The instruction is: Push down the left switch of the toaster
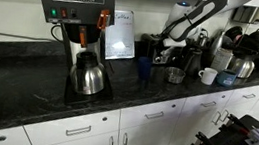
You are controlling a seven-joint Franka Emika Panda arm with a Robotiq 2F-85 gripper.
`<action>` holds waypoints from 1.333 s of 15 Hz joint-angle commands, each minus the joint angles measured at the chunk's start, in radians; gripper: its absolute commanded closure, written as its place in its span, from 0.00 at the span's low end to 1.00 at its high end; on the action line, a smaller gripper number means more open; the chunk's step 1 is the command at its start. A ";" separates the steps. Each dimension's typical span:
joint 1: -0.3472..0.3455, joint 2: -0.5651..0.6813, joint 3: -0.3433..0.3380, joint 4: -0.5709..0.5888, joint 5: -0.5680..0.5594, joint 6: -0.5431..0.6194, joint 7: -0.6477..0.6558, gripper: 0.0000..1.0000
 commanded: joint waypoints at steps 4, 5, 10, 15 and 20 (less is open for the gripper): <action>0.017 0.039 -0.029 0.022 0.019 -0.011 -0.012 1.00; 0.016 0.038 -0.029 0.020 0.022 -0.011 -0.012 1.00; -0.008 0.041 -0.003 0.004 0.103 -0.010 -0.030 1.00; -0.032 0.054 0.016 -0.001 0.203 -0.003 -0.078 1.00; -0.047 0.047 0.024 -0.009 0.254 0.005 -0.132 1.00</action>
